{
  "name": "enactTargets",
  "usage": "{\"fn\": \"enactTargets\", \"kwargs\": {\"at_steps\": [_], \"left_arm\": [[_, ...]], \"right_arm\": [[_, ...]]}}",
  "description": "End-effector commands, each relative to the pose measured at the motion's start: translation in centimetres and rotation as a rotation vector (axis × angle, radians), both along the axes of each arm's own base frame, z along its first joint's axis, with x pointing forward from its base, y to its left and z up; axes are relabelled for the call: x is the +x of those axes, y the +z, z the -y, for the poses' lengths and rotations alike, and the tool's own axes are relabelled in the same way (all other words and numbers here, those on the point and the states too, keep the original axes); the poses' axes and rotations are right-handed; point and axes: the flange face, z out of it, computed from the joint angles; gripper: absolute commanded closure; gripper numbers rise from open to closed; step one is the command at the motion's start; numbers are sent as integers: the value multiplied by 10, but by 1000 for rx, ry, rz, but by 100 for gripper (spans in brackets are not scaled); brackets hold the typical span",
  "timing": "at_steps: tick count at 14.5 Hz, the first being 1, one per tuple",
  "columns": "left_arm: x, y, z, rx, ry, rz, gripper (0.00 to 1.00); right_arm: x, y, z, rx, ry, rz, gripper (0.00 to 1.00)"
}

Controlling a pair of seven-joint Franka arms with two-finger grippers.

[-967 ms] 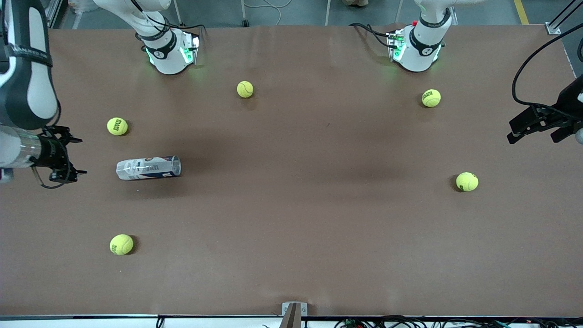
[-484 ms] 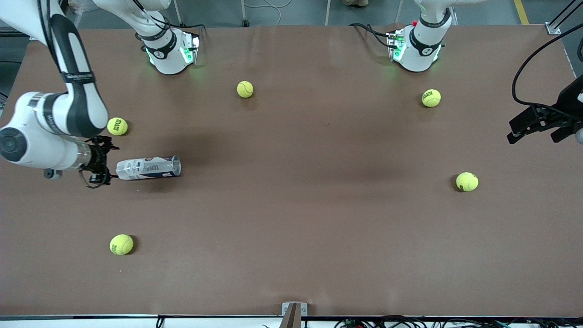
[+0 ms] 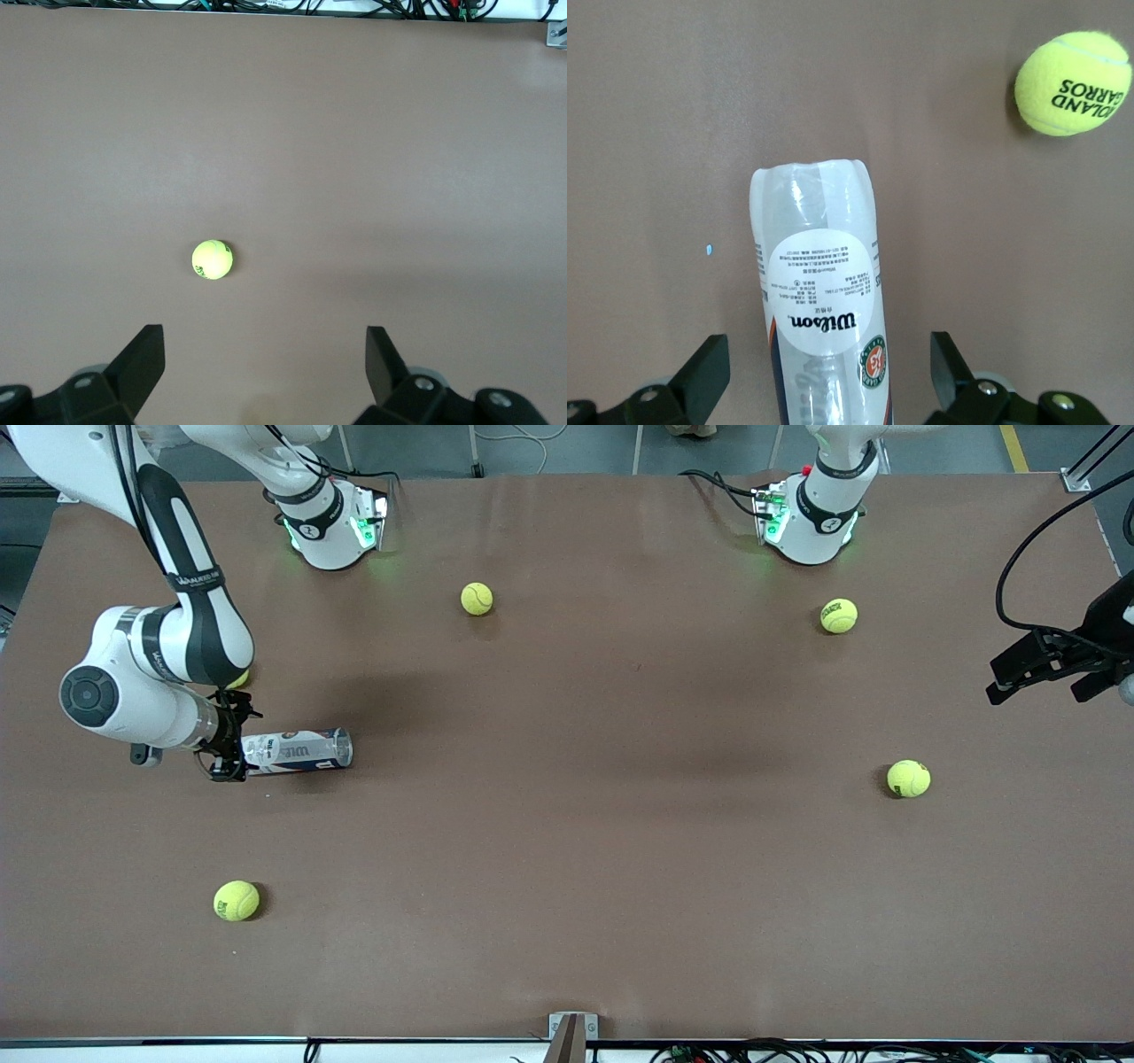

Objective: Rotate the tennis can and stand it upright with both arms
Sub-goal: 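Reach the right gripper down to the lying white Wilson can, then close the right gripper around the can's capped end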

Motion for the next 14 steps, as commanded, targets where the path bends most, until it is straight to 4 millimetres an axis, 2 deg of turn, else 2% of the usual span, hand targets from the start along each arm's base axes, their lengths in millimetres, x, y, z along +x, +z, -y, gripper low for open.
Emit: {"fn": "enactTargets", "kwargs": {"at_steps": [1, 4, 13, 14], "left_arm": [[-4, 4, 0, 10, 3, -1, 0], [-4, 4, 0, 10, 3, -1, 0], [-4, 4, 0, 10, 3, -4, 0], [-4, 4, 0, 11, 1, -3, 0]], "right_arm": [[-15, -3, -3, 3, -14, 39, 0], [-11, -22, -8, -2, -4, 61, 0], [-19, -75, -28, -9, 31, 89, 0], [-20, -80, -30, -9, 36, 81, 3]]}}
